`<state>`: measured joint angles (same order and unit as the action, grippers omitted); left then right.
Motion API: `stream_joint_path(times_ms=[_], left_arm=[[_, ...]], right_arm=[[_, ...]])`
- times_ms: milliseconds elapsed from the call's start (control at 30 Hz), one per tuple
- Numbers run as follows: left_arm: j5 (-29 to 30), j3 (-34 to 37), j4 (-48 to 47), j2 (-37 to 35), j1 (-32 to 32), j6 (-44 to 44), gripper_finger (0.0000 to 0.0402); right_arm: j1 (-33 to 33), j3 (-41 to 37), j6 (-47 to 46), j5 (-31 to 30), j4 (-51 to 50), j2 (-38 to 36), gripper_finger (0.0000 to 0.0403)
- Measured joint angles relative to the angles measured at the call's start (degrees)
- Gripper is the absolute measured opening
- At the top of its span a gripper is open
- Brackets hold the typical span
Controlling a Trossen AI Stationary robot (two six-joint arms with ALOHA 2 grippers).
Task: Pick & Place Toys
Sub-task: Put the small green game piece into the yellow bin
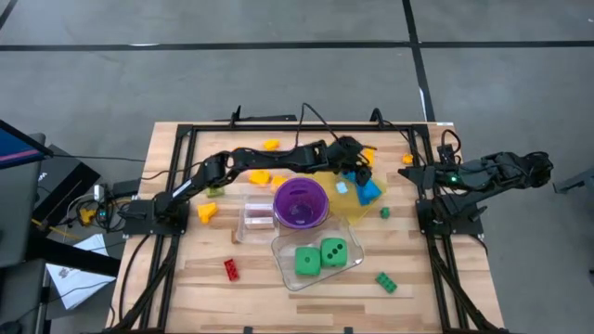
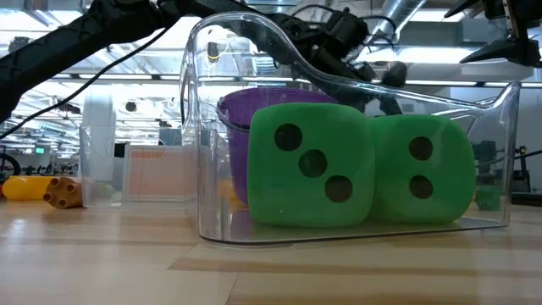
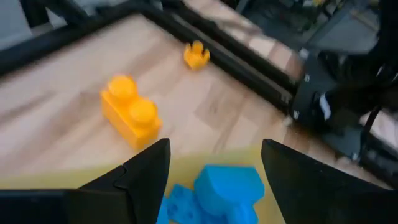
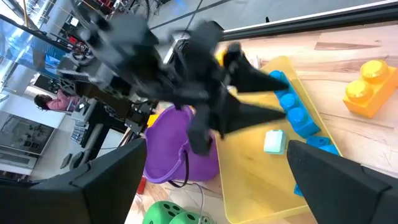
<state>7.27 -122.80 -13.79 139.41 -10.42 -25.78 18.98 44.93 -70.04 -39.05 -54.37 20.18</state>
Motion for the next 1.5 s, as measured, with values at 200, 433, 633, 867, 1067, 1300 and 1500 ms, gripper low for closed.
stream_joint_path(times_ms=[200, 433, 633, 867, 1067, 1300, 1500], left_arm=[[-1.14, 0.00, -0.28, -4.51, -0.37, 5.64, 0.0248], [-1.22, 0.00, -4.70, -12.15, -0.76, 16.93, 0.0247], [-0.14, 1.85, -17.71, -21.28, -3.49, 26.76, 0.0247], [0.00, 15.09, -21.84, -36.06, -9.41, 28.57, 0.0247], [-0.27, 31.21, -22.11, -52.30, -13.40, 28.59, 0.0248], [-2.64, 48.54, -22.29, -68.96, -14.88, 28.85, 0.0248], [-4.72, 59.54, -22.46, -78.04, -14.20, 28.96, 0.0248]], right_arm=[[0.02, 0.00, 0.04, -0.02, 0.00, 0.00, 0.0379], [0.00, 0.00, 0.17, -2.23, 0.02, 0.00, 0.0379], [0.00, 0.00, 0.12, -4.66, 0.02, 0.00, 0.0379], [-0.02, -0.02, -1.96, -9.58, 0.25, -0.02, 0.0379], [-0.09, -0.02, -2.23, -14.05, 0.94, -0.02, 0.0379], [-2.39, -0.02, -3.07, -17.47, 0.89, -0.02, 0.0379], [-5.86, -0.02, -3.50, -19.26, 0.91, -0.02, 0.0379]])
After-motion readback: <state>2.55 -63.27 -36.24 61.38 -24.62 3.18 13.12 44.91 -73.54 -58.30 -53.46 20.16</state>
